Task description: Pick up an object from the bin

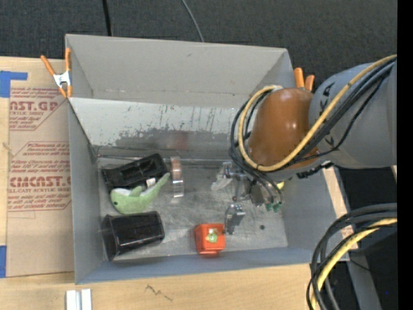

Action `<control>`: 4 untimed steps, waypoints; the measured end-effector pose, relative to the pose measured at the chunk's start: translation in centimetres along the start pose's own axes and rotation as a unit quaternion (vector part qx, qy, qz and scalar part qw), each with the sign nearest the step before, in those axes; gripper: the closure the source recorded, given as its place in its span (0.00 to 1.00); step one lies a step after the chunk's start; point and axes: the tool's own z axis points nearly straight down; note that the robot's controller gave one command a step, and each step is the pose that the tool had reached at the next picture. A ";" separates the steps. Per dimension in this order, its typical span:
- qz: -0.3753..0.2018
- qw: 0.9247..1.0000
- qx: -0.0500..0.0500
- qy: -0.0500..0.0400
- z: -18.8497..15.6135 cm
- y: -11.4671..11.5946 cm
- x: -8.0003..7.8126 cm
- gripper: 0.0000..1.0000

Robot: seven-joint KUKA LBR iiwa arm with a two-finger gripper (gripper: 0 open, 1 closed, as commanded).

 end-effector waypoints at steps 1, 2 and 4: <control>-0.023 1.000 0.000 0.003 0.0 2.2 2.9 0.00; -0.038 0.999 0.000 0.002 1.3 2.9 3.3 0.00; -0.132 0.991 0.003 0.008 5.3 3.6 3.1 1.00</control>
Offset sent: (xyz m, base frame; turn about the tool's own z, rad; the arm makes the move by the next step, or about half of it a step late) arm -0.0365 0.0289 -0.0272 -0.0900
